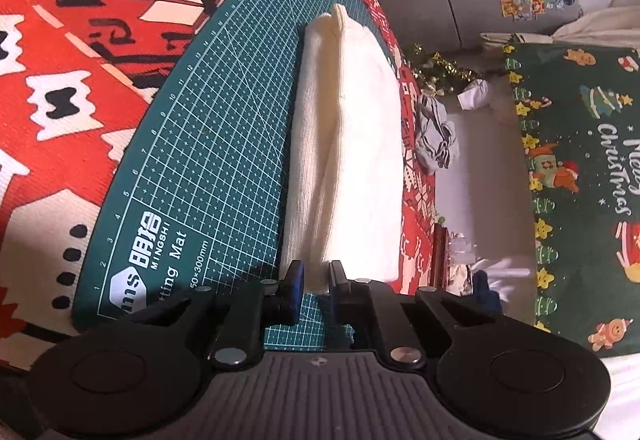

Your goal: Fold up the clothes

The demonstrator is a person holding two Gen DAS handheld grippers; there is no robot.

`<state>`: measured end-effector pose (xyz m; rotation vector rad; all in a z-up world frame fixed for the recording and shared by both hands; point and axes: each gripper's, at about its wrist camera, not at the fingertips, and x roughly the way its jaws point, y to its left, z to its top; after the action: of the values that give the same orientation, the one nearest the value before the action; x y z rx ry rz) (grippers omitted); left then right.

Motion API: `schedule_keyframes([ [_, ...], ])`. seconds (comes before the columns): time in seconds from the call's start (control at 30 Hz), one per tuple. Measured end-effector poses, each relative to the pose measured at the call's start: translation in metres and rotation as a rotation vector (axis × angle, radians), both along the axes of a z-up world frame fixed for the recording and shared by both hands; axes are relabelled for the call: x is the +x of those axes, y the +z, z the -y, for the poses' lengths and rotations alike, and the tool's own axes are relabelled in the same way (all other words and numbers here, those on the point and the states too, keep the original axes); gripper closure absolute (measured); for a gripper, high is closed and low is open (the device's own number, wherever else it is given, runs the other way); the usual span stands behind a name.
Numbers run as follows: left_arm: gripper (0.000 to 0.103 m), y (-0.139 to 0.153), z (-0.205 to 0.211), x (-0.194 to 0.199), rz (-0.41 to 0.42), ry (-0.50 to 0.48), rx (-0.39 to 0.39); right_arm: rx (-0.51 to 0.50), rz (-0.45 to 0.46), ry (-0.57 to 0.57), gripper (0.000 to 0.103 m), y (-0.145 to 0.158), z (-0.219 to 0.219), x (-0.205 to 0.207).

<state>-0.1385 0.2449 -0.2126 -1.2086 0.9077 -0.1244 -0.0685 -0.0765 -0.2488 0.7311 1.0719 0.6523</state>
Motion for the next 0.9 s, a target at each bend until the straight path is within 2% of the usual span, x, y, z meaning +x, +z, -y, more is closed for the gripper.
schedule_keyframes([
  [0.3, 0.092, 0.001, 0.004, 0.0, -0.006, -0.008, 0.018, 0.053, -0.041, -0.002, 0.094, -0.016, -0.021, 0.003],
  [0.4, 0.092, 0.002, 0.005, 0.001, -0.01, -0.008, 0.032, 0.026, -0.009, -0.056, 0.102, -0.012, -0.015, 0.006],
  [0.6, 0.092, 0.0, 0.005, 0.002, -0.013, -0.008, 0.029, 0.046, -0.033, -0.208, 0.102, -0.016, 0.021, 0.012],
  [0.73, 0.092, 0.0, 0.005, 0.002, -0.014, -0.009, 0.031, 0.095, -0.055, -0.222, 0.091, -0.019, 0.023, 0.014],
  [0.9, 0.092, 0.0, 0.004, 0.002, -0.012, -0.01, 0.033, 0.131, -0.085, -0.244, 0.083, -0.025, 0.015, 0.019],
])
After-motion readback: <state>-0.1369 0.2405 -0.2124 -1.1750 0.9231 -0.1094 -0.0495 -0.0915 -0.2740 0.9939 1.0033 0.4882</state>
